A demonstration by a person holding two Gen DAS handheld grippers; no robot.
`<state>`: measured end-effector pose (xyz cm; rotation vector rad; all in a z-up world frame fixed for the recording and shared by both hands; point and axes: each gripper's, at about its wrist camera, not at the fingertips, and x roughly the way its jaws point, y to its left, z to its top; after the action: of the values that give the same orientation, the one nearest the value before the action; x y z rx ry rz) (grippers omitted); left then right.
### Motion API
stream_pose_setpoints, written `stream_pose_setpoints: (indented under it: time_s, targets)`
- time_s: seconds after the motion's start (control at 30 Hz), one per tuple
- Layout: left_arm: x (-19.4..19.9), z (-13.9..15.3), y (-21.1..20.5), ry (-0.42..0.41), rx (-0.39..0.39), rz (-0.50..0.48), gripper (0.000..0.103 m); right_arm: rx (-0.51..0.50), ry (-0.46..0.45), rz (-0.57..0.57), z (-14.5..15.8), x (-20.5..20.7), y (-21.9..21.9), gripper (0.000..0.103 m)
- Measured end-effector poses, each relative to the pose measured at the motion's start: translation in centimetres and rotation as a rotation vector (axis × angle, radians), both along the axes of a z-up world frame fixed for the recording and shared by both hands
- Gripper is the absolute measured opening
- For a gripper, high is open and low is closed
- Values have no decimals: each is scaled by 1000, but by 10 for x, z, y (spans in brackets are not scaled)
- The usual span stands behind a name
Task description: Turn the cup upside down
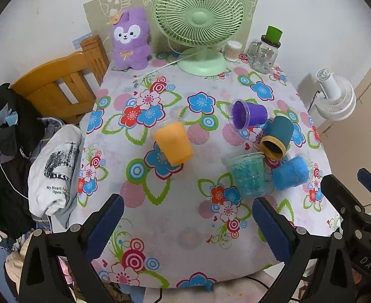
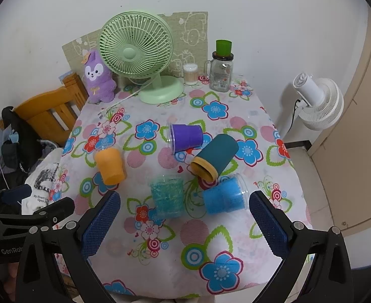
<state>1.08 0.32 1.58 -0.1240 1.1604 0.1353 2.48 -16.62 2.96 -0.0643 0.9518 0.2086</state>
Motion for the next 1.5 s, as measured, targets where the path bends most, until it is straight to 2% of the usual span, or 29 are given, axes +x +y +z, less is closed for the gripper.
stream_pose_setpoints:
  time_s: [0.77, 1.2, 1.5]
  targets:
    - [-1, 5, -4, -33, 30, 19, 102, -14, 17, 30, 1, 13, 0, 103]
    - [0, 5, -4, -26, 43, 27, 102, -5, 35, 40, -3, 23, 0, 103]
    - [19, -5, -9, 6, 41, 31, 102, -12, 56, 44, -9, 41, -3, 103]
